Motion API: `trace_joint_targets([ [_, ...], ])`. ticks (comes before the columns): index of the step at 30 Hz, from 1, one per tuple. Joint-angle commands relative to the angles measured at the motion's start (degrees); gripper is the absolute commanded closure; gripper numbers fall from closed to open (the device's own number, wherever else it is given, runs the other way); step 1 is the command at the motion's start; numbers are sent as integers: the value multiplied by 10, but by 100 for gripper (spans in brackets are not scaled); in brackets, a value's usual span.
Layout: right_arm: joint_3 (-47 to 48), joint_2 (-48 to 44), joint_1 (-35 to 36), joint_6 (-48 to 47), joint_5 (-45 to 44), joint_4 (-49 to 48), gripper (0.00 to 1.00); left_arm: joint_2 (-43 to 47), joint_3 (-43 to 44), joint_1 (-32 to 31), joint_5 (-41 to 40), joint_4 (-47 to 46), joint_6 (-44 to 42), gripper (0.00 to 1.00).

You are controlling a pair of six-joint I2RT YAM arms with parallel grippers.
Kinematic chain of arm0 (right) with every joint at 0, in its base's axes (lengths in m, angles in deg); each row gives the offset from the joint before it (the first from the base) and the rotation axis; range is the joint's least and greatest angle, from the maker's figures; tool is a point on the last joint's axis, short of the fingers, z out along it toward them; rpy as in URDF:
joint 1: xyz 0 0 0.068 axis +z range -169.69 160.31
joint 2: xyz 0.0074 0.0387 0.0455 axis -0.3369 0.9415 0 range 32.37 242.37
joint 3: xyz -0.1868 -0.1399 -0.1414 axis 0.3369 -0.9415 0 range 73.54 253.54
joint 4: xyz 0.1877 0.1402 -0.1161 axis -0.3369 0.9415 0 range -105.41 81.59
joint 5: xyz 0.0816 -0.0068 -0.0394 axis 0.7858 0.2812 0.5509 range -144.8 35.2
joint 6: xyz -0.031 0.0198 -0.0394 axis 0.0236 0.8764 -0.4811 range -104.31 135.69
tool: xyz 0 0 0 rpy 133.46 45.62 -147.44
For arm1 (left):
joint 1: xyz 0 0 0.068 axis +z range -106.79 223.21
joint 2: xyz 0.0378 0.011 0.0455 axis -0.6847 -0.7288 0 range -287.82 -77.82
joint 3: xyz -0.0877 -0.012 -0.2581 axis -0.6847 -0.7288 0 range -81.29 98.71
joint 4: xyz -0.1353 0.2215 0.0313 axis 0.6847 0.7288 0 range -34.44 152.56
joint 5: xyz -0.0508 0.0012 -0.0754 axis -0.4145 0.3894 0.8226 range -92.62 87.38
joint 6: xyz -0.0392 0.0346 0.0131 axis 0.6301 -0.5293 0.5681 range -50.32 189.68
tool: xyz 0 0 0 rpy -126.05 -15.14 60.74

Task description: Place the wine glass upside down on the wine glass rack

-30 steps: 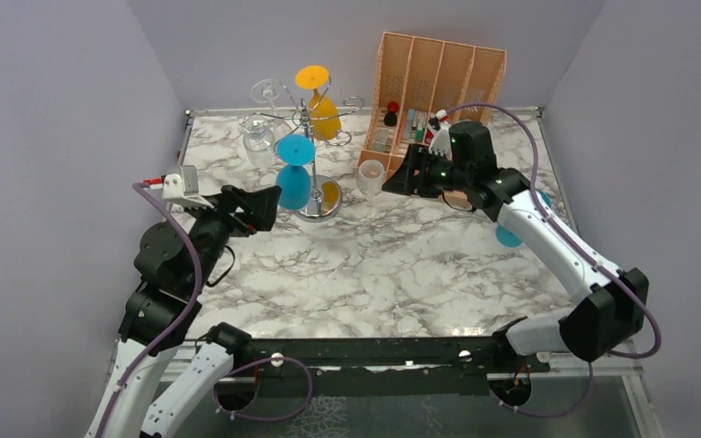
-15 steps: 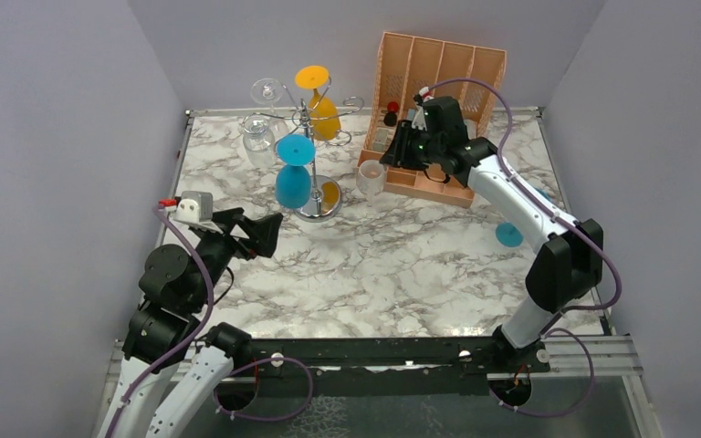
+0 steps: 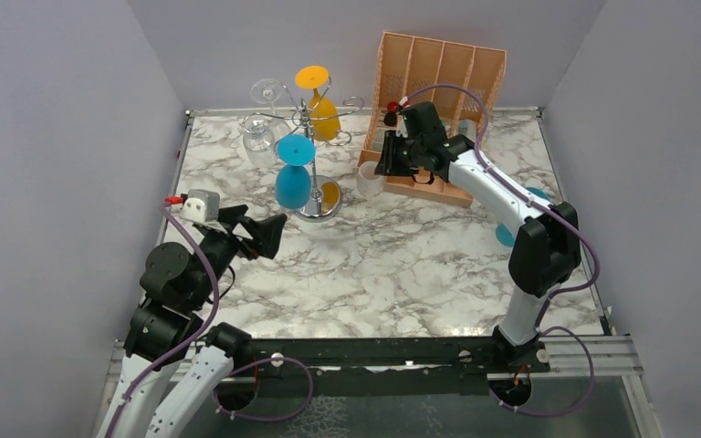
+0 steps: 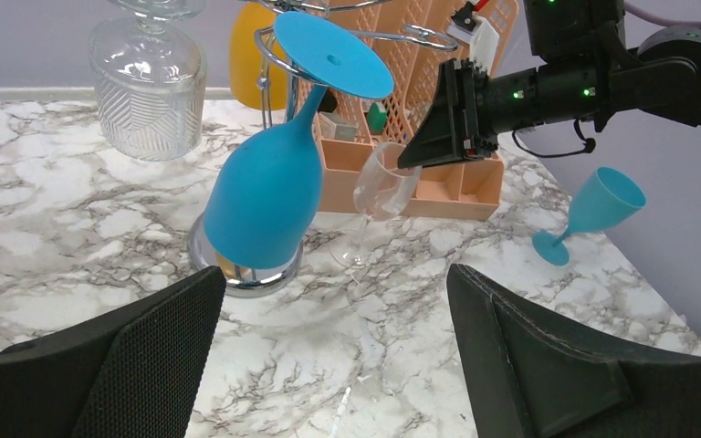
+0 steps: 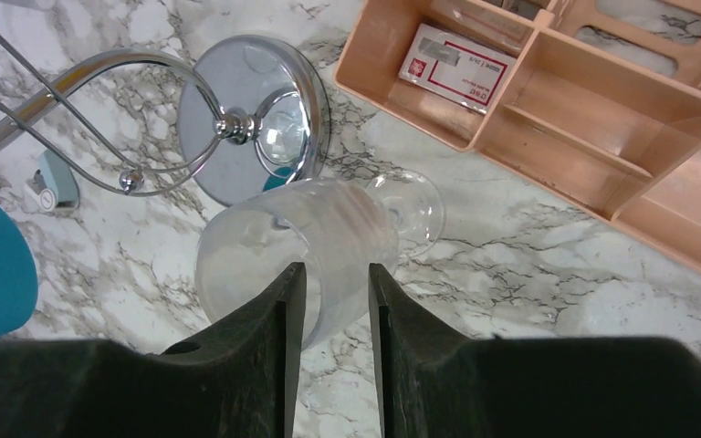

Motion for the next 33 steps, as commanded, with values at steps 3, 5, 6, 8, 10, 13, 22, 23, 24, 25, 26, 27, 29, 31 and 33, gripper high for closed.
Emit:
trace_joint_targets([
  [3, 23, 4, 10, -38, -51, 33, 74, -1, -1, -1, 8, -36, -20, 4],
  [5, 23, -1, 11, -48, -49, 36, 79, 0, -5, -1, 13, -54, -20, 4],
  [6, 21, -4, 11, -53, -49, 37, 82, 0, -9, -1, 17, -65, -21, 4],
  [8, 19, -11, 11, -62, -48, 38, 87, 0, -20, -1, 39, -88, -38, 4],
  [10, 9, -22, 11, -71, -43, 36, 90, -2, -29, -1, 69, -104, -57, 4],
  [13, -17, -51, 11, -81, -41, 23, 96, -11, -32, -2, 94, -108, -73, 4],
  [22, -81, -158, 11, -113, -12, 40, 99, -36, -31, -1, 138, -119, -82, 1],
  [23, -89, -176, 11, -120, -6, 45, 99, -38, -32, -2, 147, -122, -82, 1],
  [24, -97, -193, 10, -125, 2, 47, 99, -40, -32, -1, 158, -123, -81, 1],
  [25, -105, -210, 10, -130, 14, 51, 99, -43, -34, -2, 174, -123, -81, 1],
  [26, -113, -226, 11, -135, 25, 55, 99, -48, -36, -2, 188, -123, -81, 1],
  [27, -119, -243, 11, -137, 38, 59, 99, -52, -39, -2, 201, -122, -81, 1],
  [29, -134, -276, 11, -135, 65, 65, 99, -55, -47, -2, 218, -123, -82, 1],
  [31, -151, -306, 11, -130, 96, 67, 99, -51, -55, -1, 231, -127, -95, 1],
  [33, -169, -331, 11, -124, 126, 73, 99, -42, -64, -1, 244, -131, -121, 1],
])
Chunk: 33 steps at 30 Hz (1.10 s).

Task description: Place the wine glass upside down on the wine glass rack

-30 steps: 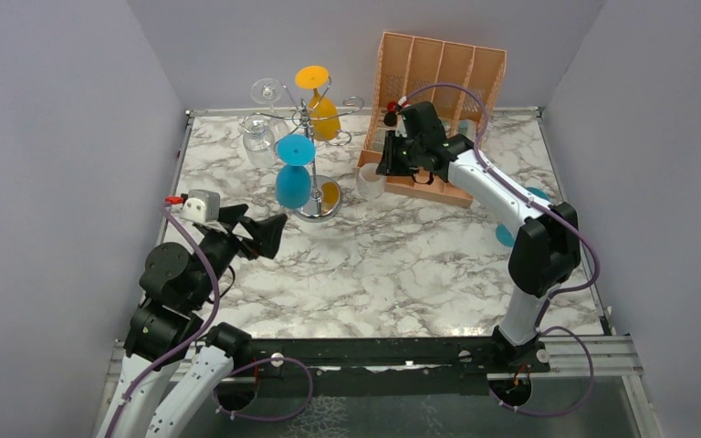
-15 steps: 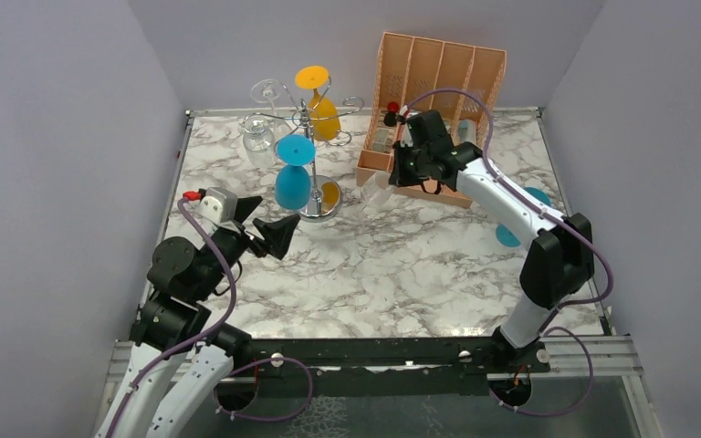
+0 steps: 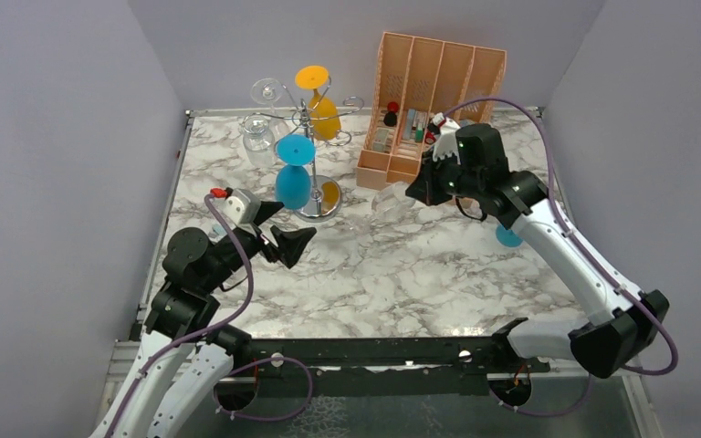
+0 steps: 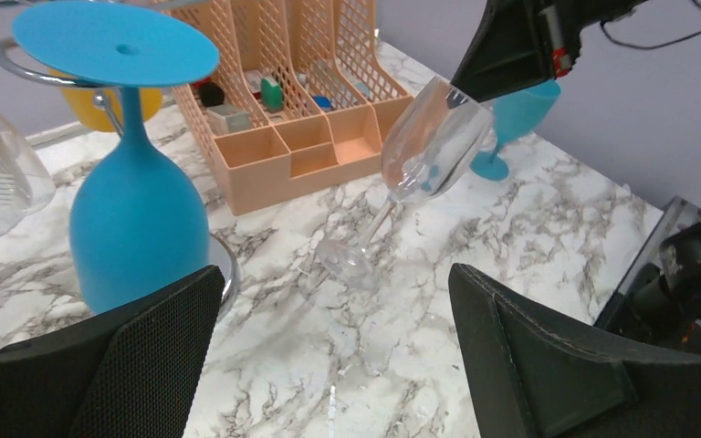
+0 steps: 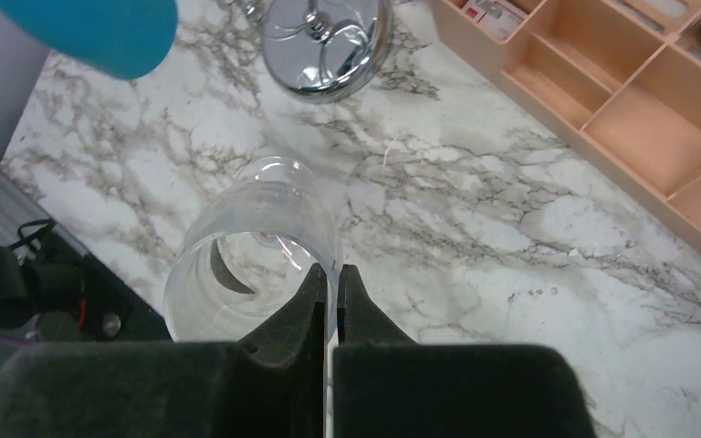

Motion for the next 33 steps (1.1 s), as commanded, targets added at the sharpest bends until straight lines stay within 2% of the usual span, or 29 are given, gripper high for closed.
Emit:
trace_joint_targets([
  [1, -32, -57, 4, 4, 98, 16, 99, 15, -21, -1, 66, -23, -57, 1],
  [5, -44, -92, 3, 10, 153, 28, 99, 38, -37, -1, 109, -35, -121, 1],
  [14, -31, -120, 3, 14, 271, 25, 99, 83, -88, -1, 274, -65, -253, 1],
  [19, 16, -105, 3, -5, 300, 54, 99, 132, -110, -2, 287, -67, -313, 1],
  [23, 31, -95, 3, -4, 351, 56, 99, 148, -110, -1, 347, -47, -365, 2],
  [28, 23, -96, 4, 16, 402, 23, 99, 102, -85, -2, 458, 26, -429, 13],
  [33, 24, -93, 3, 29, 427, 4, 99, 87, -76, -2, 485, 49, -453, 31],
])
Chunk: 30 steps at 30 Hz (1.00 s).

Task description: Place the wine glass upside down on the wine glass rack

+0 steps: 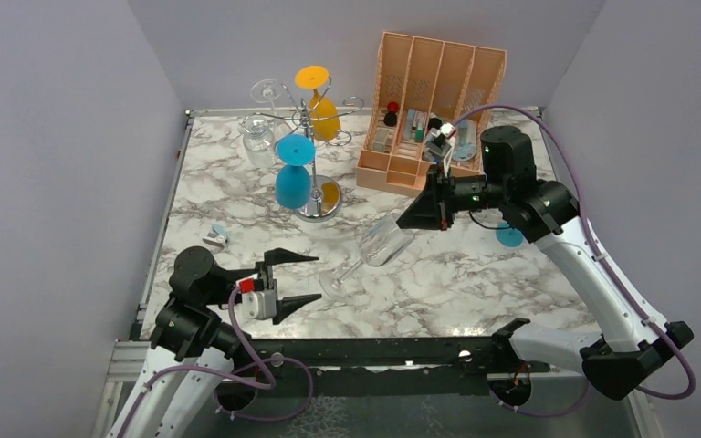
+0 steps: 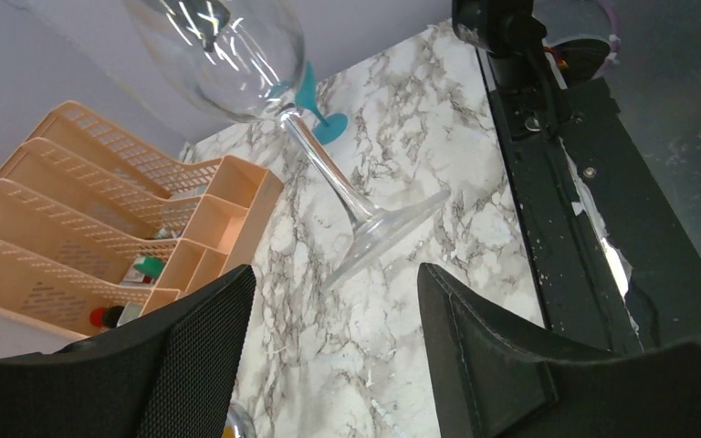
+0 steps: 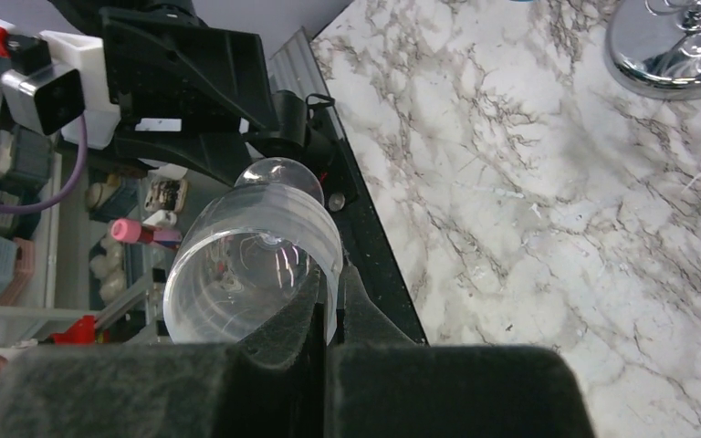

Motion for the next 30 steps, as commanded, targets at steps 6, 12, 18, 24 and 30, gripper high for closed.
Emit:
trace_joint_targets([
  [6, 8, 10, 3, 38, 98, -70, 99, -25, 31, -1, 96, 33, -57, 35],
  [12, 4, 26, 3, 47, 115, -89, 99, -46, 37, -1, 112, 35, -69, 42],
  [18, 6, 43, 3, 58, 125, -105, 99, -58, 40, -1, 137, 36, -69, 54],
  [24, 8, 47, 3, 71, 127, -122, 99, -55, 34, -1, 146, 36, -70, 67],
  [30, 2, 55, 3, 78, 135, -132, 99, -71, 41, -2, 174, 37, -79, 71],
])
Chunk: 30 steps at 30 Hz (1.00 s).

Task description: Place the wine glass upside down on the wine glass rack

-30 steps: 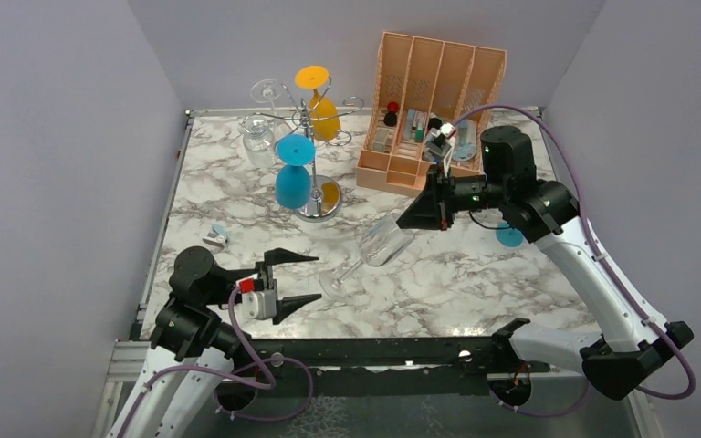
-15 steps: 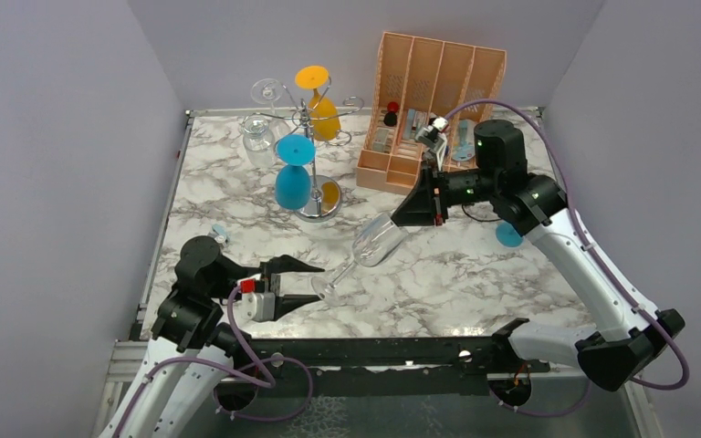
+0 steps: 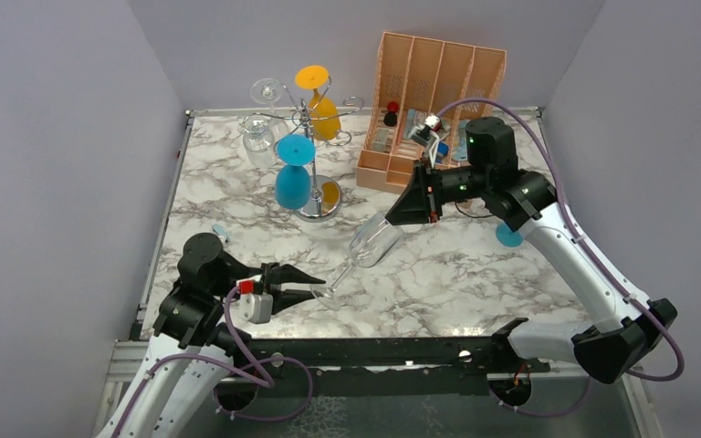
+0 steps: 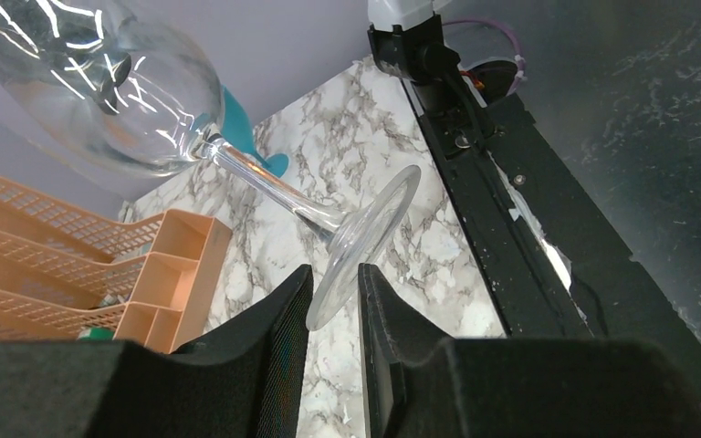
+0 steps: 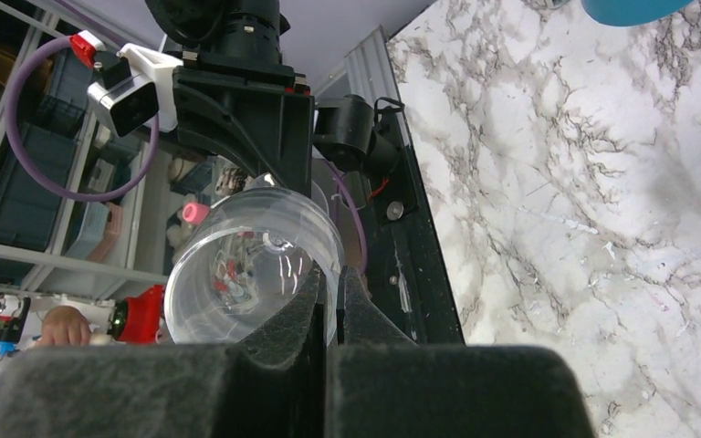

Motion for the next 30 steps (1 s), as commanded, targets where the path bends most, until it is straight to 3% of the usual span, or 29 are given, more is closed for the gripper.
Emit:
trace_joint_targets([
  [1, -2, 4, 0, 24, 29, -49, 99, -15, 20, -2, 52, 3, -15, 72],
  [10, -20, 13, 1, 50, 38, -82, 99, -19, 20, -2, 54, 3, -23, 69],
  [14, -6, 29, 0, 44, 41, -71, 99, -17, 23, -2, 58, 4, -27, 78],
  [17, 6, 35, 1, 38, 27, -55, 97, -12, 25, -1, 52, 3, -26, 93],
  [18, 9, 33, 0, 38, 11, -47, 95, -9, 24, -2, 49, 2, -25, 99],
  [20, 12, 23, 1, 39, -27, -38, 87, -3, 23, -1, 41, 3, -23, 100],
  [25, -5, -21, 1, 64, -123, -49, 53, 9, 22, -1, 36, 3, -17, 100],
  [30, -33, -65, 1, 66, -238, -39, 38, -1, 26, -2, 32, -1, -29, 100],
])
